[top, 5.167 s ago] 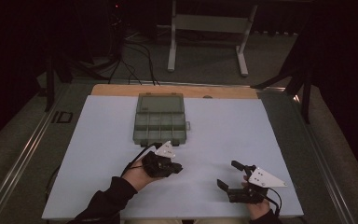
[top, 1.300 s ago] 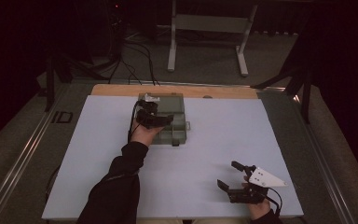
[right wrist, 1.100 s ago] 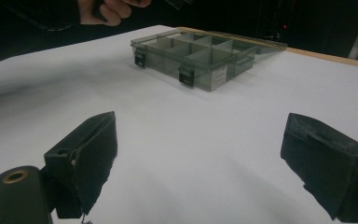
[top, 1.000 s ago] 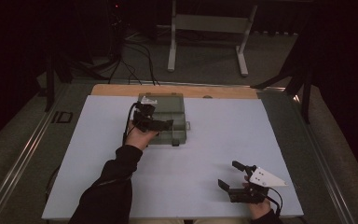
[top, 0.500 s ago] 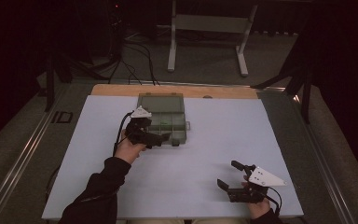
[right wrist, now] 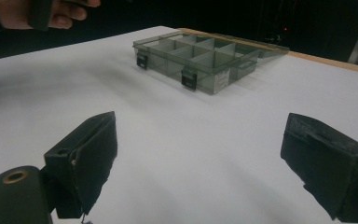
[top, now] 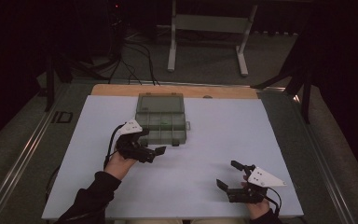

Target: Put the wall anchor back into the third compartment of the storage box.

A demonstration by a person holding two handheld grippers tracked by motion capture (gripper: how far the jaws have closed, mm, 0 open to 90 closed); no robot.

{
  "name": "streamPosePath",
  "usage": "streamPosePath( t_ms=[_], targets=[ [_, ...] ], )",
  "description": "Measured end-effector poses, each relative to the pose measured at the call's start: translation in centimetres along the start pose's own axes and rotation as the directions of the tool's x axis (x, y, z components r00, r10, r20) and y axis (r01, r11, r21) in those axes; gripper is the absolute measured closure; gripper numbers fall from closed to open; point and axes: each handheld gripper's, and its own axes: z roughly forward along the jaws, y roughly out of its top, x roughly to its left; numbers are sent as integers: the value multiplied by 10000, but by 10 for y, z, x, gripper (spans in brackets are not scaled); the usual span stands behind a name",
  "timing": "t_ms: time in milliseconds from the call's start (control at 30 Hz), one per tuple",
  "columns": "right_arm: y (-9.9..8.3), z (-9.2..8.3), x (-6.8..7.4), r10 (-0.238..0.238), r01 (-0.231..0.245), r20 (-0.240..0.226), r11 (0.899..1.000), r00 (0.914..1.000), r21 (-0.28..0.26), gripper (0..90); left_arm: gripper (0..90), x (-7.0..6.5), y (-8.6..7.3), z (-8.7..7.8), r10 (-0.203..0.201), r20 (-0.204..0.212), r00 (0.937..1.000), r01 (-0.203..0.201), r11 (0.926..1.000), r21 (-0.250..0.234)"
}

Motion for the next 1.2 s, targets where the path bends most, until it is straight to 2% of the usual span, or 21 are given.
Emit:
streamPosePath(
  t_ms=[400,633,800,967,1033,1200],
  targets=[
    [1,-1,0,-12,12,11,10000,10000,-21,108,0,-19,-23,-30,255,205,9995,-245,9986,-476],
    [1,0,1,-35,35,9,10000,10000,-12,108,0,-28,-43,-47,579,89,9983,-569,9942,-912],
    [1,0,1,-74,74,-3,10000,10000,10,108,0,-33,-57,-55,794,-85,9968,-798,9924,-941],
    [1,0,1,-70,70,1,10000,10000,4,108,0,-32,-71,-64,630,-67,9980,-634,9930,-992],
    [1,0,1,-71,71,1,10000,10000,18,108,0,-31,-76,-67,535,-180,9984,-551,9929,-1052],
    [0,0,1,-66,66,-18,10000,10000,19,108,0,-32,-86,-73,620,-419,9972,-660,9927,-1014]
  ],
)
